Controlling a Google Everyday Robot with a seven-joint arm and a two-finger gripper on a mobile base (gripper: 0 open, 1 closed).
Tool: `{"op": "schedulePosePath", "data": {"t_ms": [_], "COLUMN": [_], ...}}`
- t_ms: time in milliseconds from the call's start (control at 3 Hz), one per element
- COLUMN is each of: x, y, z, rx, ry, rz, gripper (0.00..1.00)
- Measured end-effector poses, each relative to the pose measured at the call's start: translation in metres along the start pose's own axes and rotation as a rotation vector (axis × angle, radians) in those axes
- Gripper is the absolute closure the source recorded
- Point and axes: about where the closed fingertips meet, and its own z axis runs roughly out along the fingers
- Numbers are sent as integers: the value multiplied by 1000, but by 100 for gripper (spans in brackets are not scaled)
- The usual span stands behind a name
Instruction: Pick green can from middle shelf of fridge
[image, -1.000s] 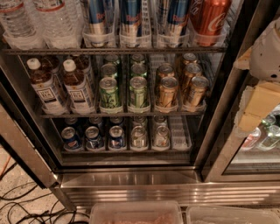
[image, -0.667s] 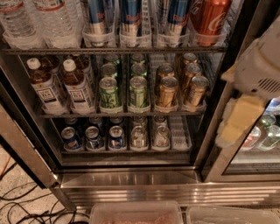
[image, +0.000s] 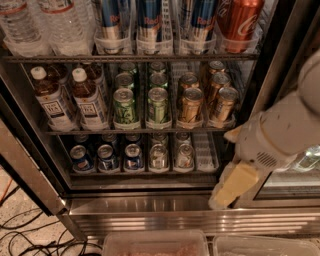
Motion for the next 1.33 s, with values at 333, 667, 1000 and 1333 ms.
{"op": "schedulePosePath", "data": {"t_ms": [333, 667, 1000, 1333], "x": [-14, -50, -74, -74], "y": [10, 12, 24, 24], "z": [32, 36, 29, 29], "rx": [-8, 13, 4, 4], "ry": [-198, -420, -500, -500], "rz": [-23, -58, -107, -107], "gripper": [0, 0, 0, 0]}}
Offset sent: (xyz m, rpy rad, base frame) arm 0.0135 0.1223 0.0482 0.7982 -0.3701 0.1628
